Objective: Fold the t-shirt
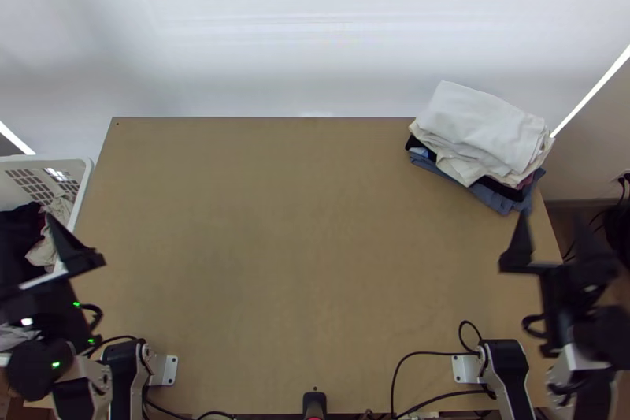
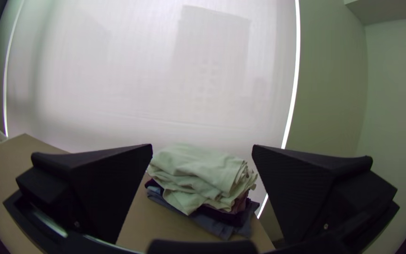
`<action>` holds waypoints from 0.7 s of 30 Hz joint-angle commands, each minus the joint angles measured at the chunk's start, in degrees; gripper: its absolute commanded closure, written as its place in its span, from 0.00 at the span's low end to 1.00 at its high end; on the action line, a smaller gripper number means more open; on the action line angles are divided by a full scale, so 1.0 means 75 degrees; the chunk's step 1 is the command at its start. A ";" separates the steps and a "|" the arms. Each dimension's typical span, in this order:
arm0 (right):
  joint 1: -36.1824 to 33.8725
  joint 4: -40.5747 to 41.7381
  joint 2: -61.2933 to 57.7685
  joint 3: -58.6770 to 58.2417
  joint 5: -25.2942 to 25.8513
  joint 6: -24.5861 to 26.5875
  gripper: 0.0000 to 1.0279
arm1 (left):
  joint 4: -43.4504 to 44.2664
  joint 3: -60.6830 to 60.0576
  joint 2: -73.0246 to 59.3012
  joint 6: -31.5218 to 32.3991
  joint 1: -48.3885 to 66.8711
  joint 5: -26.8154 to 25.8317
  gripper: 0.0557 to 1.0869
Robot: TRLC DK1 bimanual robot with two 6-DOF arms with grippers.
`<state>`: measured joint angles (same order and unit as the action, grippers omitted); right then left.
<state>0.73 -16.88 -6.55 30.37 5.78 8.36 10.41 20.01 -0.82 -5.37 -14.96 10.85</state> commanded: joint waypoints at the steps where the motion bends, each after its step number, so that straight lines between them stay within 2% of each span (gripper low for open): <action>1: 0.0066 -0.0151 0.0955 -0.1131 0.0038 0.0526 0.04 | 0.0311 -0.0594 0.0144 0.0047 -0.0021 0.0123 0.04; 2: -0.0016 -0.0421 0.0920 -0.1190 0.0049 0.0374 0.04 | 0.0346 -0.0781 0.0144 0.0047 -0.0021 0.0123 0.04; 7: -0.0039 0.0669 0.0931 -0.2280 0.0143 0.0127 0.04 | 0.0463 -0.1895 0.0144 0.0165 0.0014 0.0100 0.04; 11: -0.0086 0.1091 0.0896 -0.3030 0.0190 -0.0119 0.04 | 0.0522 -0.2668 0.0144 0.0059 0.0038 0.0100 0.04; 15: -0.0121 0.1138 0.0826 -0.3616 0.0167 -0.0083 0.04 | -0.0100 -0.2691 0.0133 0.0012 -0.0021 0.0088 0.04; 18: -0.0109 0.1150 0.0896 -0.3616 0.0178 -0.0119 0.04 | -0.1002 -0.2691 0.0133 -0.0011 0.0026 0.0018 0.04; 21: -0.0109 0.1150 0.0885 -0.3616 0.0190 -0.0119 0.04 | -0.1131 -0.2680 0.0062 -0.0035 -0.0033 -0.0123 0.04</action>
<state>0.21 -9.02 -0.19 3.88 6.68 7.75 2.81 2.26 -0.27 -4.84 -14.96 10.33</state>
